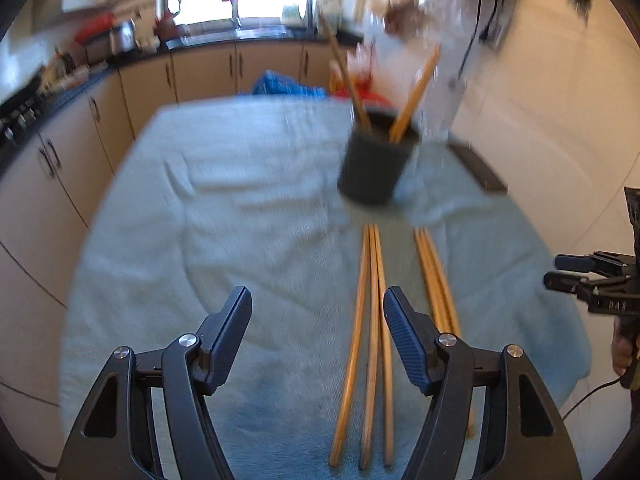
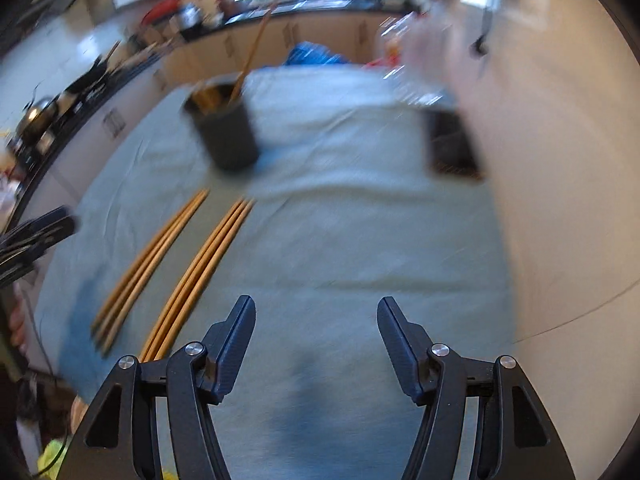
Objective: Organize utensils
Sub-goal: 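Withdraw both open tools back over the remaining chopsticks, then close the left tool on a chopstick while the right tool grasps another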
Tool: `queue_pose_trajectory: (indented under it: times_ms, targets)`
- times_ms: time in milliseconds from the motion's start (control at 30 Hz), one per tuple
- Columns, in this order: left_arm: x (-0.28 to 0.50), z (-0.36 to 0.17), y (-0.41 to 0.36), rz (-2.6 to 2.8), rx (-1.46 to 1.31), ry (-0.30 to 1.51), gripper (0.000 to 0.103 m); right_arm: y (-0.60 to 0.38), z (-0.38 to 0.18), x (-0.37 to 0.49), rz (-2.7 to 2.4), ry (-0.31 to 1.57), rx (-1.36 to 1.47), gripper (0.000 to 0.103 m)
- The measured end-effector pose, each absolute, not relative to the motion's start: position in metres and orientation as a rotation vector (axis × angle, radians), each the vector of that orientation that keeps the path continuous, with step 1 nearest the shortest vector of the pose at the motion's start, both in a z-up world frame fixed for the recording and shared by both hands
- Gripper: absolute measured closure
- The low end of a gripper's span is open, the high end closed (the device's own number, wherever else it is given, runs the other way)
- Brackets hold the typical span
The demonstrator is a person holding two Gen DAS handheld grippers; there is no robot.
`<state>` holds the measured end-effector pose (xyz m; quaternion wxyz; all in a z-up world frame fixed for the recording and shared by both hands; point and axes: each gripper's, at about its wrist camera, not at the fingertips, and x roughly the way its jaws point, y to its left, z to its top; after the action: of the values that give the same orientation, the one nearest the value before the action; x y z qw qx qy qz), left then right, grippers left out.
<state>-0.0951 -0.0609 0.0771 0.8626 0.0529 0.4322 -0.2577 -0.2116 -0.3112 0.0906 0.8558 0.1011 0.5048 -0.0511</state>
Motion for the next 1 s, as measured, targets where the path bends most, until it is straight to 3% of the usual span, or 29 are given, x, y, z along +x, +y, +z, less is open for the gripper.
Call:
queue_pose_trajectory:
  times_ms: [133,333,433,567,867,900,967,1000]
  targets:
    - [-0.092,0.044,-0.075,-0.571,0.142,1.004,0.069,-0.281,0.057,-0.197,-0.023,1.090,0.259,0.041]
    - [-0.094,0.032,-0.091,-0.609,0.205,0.993,0.070,-0.255,0.038,-0.167,0.030,1.089,0.302,0.060]
    - [-0.091,0.029,-0.099,-0.603,0.250,0.999,0.084,-0.243,0.034,-0.156,0.018,1.089,0.271,0.062]
    - [-0.086,0.029,-0.102,-0.612,0.244,0.997,0.084,-0.237,0.033,-0.147,-0.006,1.082,0.225,0.063]
    - [-0.086,0.023,-0.123,-0.582,0.316,0.995,0.085,-0.232,0.030,-0.134,-0.084,1.080,0.124,0.079]
    - [-0.085,0.024,-0.123,-0.571,0.304,1.002,0.087,-0.234,0.030,-0.134,-0.090,1.080,0.127,0.086]
    - [-0.080,0.024,-0.119,-0.544,0.257,1.028,0.097,-0.240,0.030,-0.135,-0.085,1.084,0.144,0.090]
    - [-0.078,0.024,-0.115,-0.534,0.222,1.047,0.096,-0.242,0.030,-0.137,-0.081,1.089,0.151,0.094]
